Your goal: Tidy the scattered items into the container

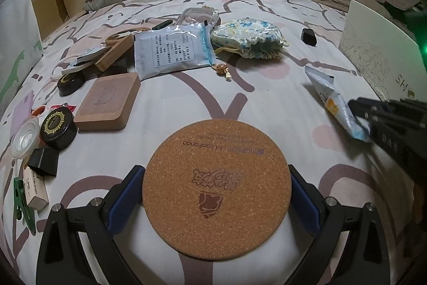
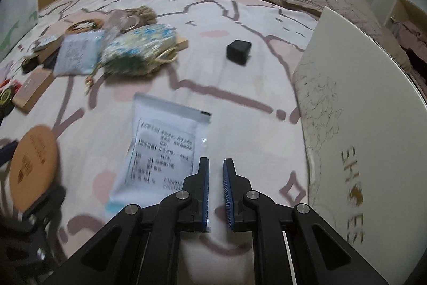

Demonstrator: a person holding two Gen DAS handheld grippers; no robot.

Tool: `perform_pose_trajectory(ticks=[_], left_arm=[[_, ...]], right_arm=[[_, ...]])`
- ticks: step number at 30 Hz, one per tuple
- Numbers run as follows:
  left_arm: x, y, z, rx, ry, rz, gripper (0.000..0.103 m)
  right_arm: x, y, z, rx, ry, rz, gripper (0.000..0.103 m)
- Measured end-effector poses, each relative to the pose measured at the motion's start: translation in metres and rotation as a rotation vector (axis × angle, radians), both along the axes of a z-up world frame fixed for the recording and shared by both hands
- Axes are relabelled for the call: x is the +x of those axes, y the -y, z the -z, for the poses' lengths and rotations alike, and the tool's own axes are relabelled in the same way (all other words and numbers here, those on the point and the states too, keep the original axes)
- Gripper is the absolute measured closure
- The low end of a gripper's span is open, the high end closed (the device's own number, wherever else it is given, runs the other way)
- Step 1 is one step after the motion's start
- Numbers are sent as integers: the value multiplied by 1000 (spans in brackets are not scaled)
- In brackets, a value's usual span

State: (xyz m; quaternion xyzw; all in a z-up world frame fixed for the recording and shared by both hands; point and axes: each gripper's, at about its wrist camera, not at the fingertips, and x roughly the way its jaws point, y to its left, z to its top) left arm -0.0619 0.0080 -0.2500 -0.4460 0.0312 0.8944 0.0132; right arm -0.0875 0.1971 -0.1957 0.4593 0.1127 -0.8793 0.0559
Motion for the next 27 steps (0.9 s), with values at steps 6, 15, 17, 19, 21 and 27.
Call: perform_pose_trajectory(ticks=[6, 15, 17, 19, 21, 27], left_arm=[[0, 0, 0, 0, 0, 0, 3], [-3, -2, -3, -8, -4, -15, 3], [-1, -2, -4, -10, -12, -17, 3], [0, -3, -7, -15, -22, -11, 3], [1, -4, -10, 2, -25, -6, 3], [10, -15, -14, 53, 7, 42, 3]], right_arm=[[9, -11, -4, -62, -31, 26, 90], [26, -7, -29, -108, -172, 12, 23], [27, -6, -34, -153, -195, 2, 11], [26, -5, -36, -179, -195, -7, 11], [22, -4, -34, -194, -184, -15, 11], [7, -6, -14, -258, -87, -3, 12]])
